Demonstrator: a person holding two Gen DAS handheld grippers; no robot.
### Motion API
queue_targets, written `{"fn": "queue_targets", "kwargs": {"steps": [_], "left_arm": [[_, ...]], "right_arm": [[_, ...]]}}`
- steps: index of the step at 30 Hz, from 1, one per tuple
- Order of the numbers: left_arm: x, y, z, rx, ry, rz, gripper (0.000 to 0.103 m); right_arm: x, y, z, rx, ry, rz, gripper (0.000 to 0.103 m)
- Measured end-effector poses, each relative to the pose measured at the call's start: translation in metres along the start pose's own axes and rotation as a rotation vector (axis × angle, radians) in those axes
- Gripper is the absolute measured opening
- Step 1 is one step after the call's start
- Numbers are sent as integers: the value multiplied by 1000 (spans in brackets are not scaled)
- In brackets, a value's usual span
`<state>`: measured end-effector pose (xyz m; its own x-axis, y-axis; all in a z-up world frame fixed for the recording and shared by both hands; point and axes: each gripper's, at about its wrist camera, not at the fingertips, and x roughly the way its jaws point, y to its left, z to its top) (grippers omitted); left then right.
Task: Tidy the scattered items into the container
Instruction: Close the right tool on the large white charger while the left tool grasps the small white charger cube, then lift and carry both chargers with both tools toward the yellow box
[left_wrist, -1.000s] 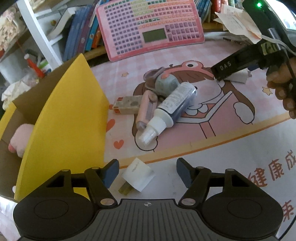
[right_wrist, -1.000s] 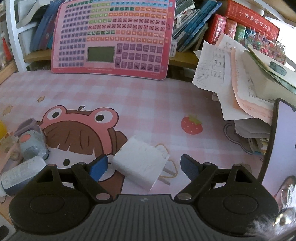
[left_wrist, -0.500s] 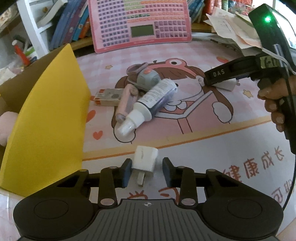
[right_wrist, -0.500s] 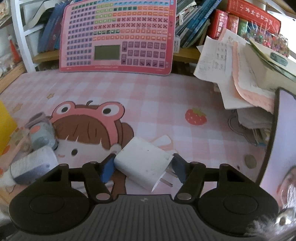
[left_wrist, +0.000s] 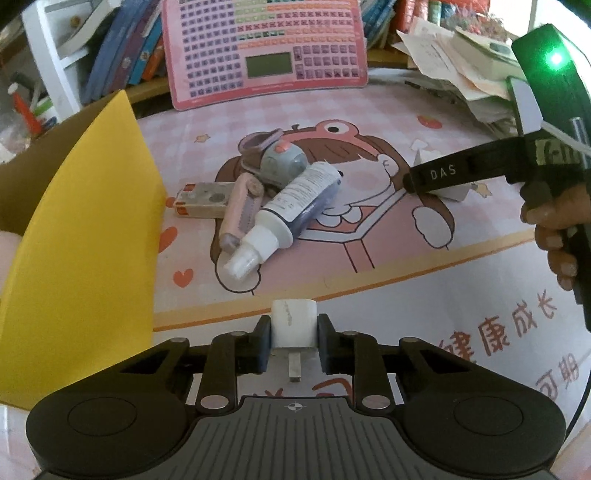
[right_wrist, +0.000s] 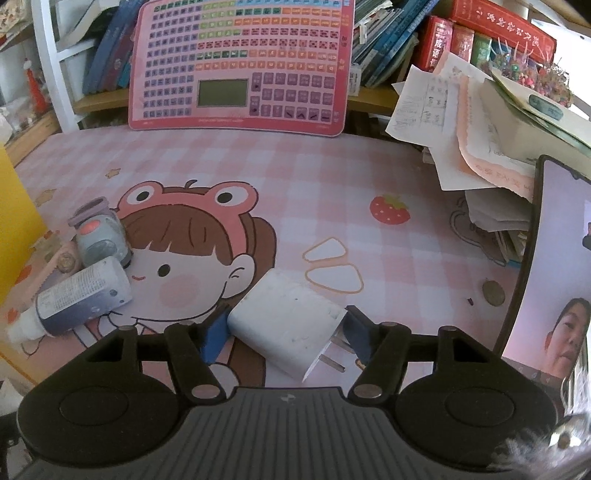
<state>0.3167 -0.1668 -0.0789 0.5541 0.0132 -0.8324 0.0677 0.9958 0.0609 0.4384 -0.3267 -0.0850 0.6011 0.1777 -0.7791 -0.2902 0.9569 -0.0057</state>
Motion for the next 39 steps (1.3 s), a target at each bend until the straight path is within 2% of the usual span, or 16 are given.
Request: {"fn": "queue_targets", "kwargs": {"steps": [3, 16, 29, 39], "left_arm": [[-8, 0, 1, 1, -25, -11, 24], [-36, -7, -12, 55, -89, -99, 24], [-85, 14, -41, 172, -226, -223, 24], [-115, 37, -74, 195, -255, -316, 24]], "right_arm": [[-7, 1, -3, 8, 16, 35, 63], [-56, 26, -32, -12, -4, 71, 63], [-117, 68, -68, -2, -6, 24, 63], [-160, 108, -99, 33, -11, -3, 63]]}}
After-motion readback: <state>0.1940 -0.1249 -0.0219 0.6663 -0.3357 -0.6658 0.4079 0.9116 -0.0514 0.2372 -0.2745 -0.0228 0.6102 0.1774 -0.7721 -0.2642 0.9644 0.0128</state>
